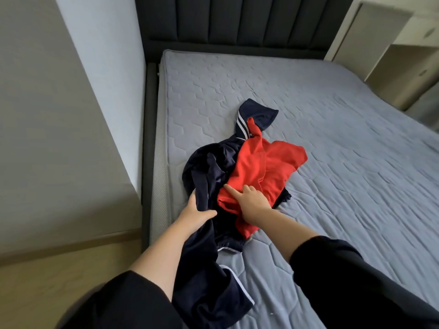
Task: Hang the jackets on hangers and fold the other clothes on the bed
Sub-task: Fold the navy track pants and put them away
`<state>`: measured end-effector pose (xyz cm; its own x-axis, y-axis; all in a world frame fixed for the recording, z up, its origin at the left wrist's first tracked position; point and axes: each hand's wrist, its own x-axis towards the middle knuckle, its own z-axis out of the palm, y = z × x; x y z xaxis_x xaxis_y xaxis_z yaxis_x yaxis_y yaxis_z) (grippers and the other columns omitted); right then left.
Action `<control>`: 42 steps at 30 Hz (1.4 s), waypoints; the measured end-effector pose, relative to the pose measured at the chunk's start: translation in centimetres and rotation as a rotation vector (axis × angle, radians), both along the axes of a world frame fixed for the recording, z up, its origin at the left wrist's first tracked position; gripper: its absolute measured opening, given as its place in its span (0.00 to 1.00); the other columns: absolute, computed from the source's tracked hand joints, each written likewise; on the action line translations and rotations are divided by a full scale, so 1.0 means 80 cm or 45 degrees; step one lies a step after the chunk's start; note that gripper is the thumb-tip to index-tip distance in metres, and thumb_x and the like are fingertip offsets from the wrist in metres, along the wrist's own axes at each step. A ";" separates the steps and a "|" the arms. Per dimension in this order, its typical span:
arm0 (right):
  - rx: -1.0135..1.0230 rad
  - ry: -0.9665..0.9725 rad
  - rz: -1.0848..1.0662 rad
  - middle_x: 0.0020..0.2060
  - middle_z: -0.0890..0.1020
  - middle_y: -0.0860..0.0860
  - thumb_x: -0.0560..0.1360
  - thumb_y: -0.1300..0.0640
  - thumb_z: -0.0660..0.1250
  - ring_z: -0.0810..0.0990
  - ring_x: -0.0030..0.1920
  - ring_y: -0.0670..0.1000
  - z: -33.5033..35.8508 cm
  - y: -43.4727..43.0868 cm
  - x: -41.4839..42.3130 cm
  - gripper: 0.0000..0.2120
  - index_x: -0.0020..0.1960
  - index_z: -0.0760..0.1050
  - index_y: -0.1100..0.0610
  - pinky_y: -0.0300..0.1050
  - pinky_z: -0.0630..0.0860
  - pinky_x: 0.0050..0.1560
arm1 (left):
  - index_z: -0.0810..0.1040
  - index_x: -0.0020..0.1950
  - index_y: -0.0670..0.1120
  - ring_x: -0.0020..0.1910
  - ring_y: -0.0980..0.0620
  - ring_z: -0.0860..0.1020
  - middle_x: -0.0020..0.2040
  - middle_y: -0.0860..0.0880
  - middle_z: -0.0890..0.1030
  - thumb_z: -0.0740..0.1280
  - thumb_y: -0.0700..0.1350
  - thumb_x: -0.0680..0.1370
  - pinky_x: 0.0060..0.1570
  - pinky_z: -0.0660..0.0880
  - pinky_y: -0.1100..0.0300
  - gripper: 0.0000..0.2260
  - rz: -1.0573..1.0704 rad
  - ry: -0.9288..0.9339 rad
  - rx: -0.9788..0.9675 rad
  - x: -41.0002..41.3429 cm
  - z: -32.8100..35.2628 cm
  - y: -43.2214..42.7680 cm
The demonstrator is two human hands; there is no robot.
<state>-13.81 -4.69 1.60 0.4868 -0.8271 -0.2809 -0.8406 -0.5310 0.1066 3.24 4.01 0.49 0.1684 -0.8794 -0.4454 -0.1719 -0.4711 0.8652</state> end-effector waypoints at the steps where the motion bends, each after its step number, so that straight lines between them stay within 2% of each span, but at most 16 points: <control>1: -0.121 0.035 0.037 0.63 0.70 0.57 0.78 0.59 0.60 0.69 0.63 0.58 0.001 0.002 0.002 0.31 0.77 0.52 0.45 0.50 0.67 0.61 | 0.48 0.78 0.57 0.67 0.51 0.70 0.72 0.54 0.67 0.73 0.45 0.71 0.64 0.67 0.57 0.44 -0.019 -0.058 0.006 -0.004 -0.003 0.004; 4: -0.361 0.234 0.092 0.61 0.71 0.54 0.80 0.56 0.55 0.69 0.62 0.57 0.013 0.002 -0.009 0.17 0.66 0.74 0.52 0.50 0.67 0.56 | 0.47 0.78 0.57 0.60 0.48 0.74 0.69 0.51 0.71 0.69 0.38 0.72 0.54 0.70 0.58 0.43 0.044 -0.192 0.001 -0.025 0.006 0.011; 6: -0.425 0.373 0.012 0.59 0.71 0.52 0.80 0.52 0.57 0.69 0.60 0.56 0.032 0.001 -0.034 0.15 0.61 0.77 0.51 0.49 0.67 0.54 | 0.49 0.78 0.58 0.53 0.49 0.74 0.67 0.50 0.73 0.66 0.37 0.72 0.50 0.71 0.58 0.41 0.065 -0.250 -0.015 -0.039 0.015 0.015; 10: -0.399 0.608 -0.520 0.64 0.68 0.54 0.81 0.47 0.55 0.68 0.63 0.56 0.076 -0.021 -0.136 0.21 0.70 0.68 0.54 0.54 0.71 0.59 | 0.49 0.78 0.57 0.57 0.45 0.76 0.67 0.47 0.72 0.66 0.39 0.74 0.52 0.73 0.55 0.39 -0.011 -0.445 -0.015 -0.060 0.032 0.020; 13: -0.326 0.617 -0.868 0.68 0.67 0.55 0.83 0.54 0.50 0.68 0.66 0.54 0.096 -0.026 -0.192 0.21 0.74 0.60 0.60 0.54 0.72 0.62 | 0.49 0.78 0.54 0.62 0.43 0.74 0.70 0.46 0.69 0.65 0.39 0.75 0.54 0.73 0.55 0.37 -0.048 -0.566 -0.014 -0.070 0.046 0.020; 17: 0.208 0.180 -0.497 0.69 0.70 0.60 0.72 0.56 0.65 0.75 0.58 0.49 0.102 0.006 -0.187 0.20 0.64 0.71 0.57 0.48 0.74 0.59 | 0.50 0.78 0.52 0.64 0.42 0.72 0.71 0.45 0.69 0.64 0.38 0.75 0.57 0.72 0.53 0.35 -0.114 -0.682 -0.063 -0.085 0.073 0.020; 19: -0.061 0.420 -0.602 0.71 0.66 0.57 0.78 0.57 0.59 0.67 0.69 0.55 0.090 0.014 -0.183 0.23 0.72 0.64 0.57 0.61 0.59 0.71 | 0.52 0.78 0.51 0.64 0.42 0.72 0.70 0.46 0.69 0.62 0.37 0.75 0.58 0.72 0.52 0.34 -0.170 -0.753 -0.105 -0.092 0.087 0.020; 21: -0.309 0.458 -0.440 0.71 0.64 0.56 0.78 0.56 0.58 0.63 0.71 0.58 0.081 0.012 -0.172 0.24 0.74 0.61 0.55 0.66 0.55 0.70 | 0.57 0.76 0.51 0.62 0.41 0.72 0.68 0.46 0.71 0.61 0.35 0.74 0.55 0.73 0.52 0.32 -0.212 -0.797 -0.160 -0.097 0.102 0.020; 24: -0.168 0.137 -0.203 0.73 0.58 0.57 0.74 0.50 0.66 0.61 0.72 0.58 0.074 0.022 -0.137 0.37 0.77 0.52 0.55 0.62 0.60 0.69 | 0.67 0.70 0.49 0.58 0.43 0.74 0.60 0.48 0.76 0.61 0.33 0.73 0.51 0.72 0.56 0.26 -0.206 -0.755 -0.275 -0.099 0.131 0.022; 27: 0.030 -0.122 -0.119 0.77 0.48 0.57 0.67 0.43 0.74 0.52 0.76 0.58 0.068 0.040 -0.099 0.54 0.79 0.41 0.51 0.61 0.55 0.73 | 0.73 0.65 0.46 0.52 0.49 0.73 0.52 0.50 0.74 0.62 0.30 0.72 0.48 0.67 0.61 0.23 -0.077 -0.546 -0.348 -0.093 0.164 0.020; 29: 0.057 -0.262 -0.137 0.77 0.45 0.55 0.64 0.43 0.76 0.49 0.76 0.58 0.065 0.047 -0.081 0.55 0.78 0.43 0.49 0.60 0.54 0.74 | 0.74 0.64 0.45 0.54 0.45 0.75 0.52 0.47 0.76 0.64 0.28 0.71 0.47 0.68 0.61 0.24 -0.021 -0.390 -0.359 -0.085 0.180 0.017; 31: 0.072 -0.507 -0.215 0.78 0.47 0.54 0.65 0.46 0.75 0.52 0.76 0.58 0.066 0.049 -0.062 0.46 0.77 0.56 0.50 0.58 0.57 0.73 | 0.74 0.66 0.43 0.58 0.43 0.75 0.56 0.43 0.78 0.65 0.27 0.70 0.51 0.71 0.59 0.25 -0.010 -0.304 -0.370 -0.076 0.191 0.020; 33: 0.128 -0.896 -0.309 0.74 0.62 0.57 0.67 0.52 0.71 0.66 0.69 0.59 0.078 0.046 -0.045 0.29 0.67 0.73 0.57 0.48 0.67 0.65 | 0.73 0.67 0.42 0.59 0.43 0.76 0.58 0.43 0.79 0.66 0.26 0.70 0.55 0.72 0.57 0.27 0.004 -0.256 -0.383 -0.067 0.203 0.025; 36: 0.332 -1.377 -0.537 0.44 0.80 0.58 0.73 0.61 0.63 0.78 0.43 0.55 0.120 0.042 -0.027 0.07 0.48 0.78 0.61 0.42 0.71 0.40 | 0.73 0.66 0.44 0.53 0.47 0.76 0.55 0.47 0.78 0.67 0.29 0.72 0.53 0.72 0.59 0.24 0.090 -0.201 -0.418 -0.047 0.225 0.028; 38: 0.429 -1.601 -0.651 0.33 0.76 0.53 0.76 0.63 0.62 0.73 0.34 0.50 0.157 0.035 -0.021 0.06 0.41 0.75 0.59 0.39 0.69 0.32 | 0.72 0.66 0.46 0.51 0.49 0.76 0.55 0.49 0.78 0.69 0.35 0.73 0.51 0.70 0.60 0.22 0.136 -0.292 -0.449 -0.028 0.242 0.030; 42: 0.474 -1.793 -0.647 0.38 0.77 0.56 0.76 0.60 0.62 0.75 0.40 0.53 0.236 0.029 0.002 0.09 0.47 0.77 0.64 0.47 0.73 0.41 | 0.61 0.75 0.47 0.64 0.46 0.70 0.70 0.45 0.67 0.69 0.45 0.75 0.60 0.68 0.57 0.31 0.023 -0.676 -0.420 0.001 0.272 0.027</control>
<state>-13.63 -2.41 20.47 0.2240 -0.9719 -0.0721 -0.2375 0.0173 -0.9712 3.31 6.21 22.22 0.3084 -0.9513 -0.0021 -0.6127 -0.2003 0.7645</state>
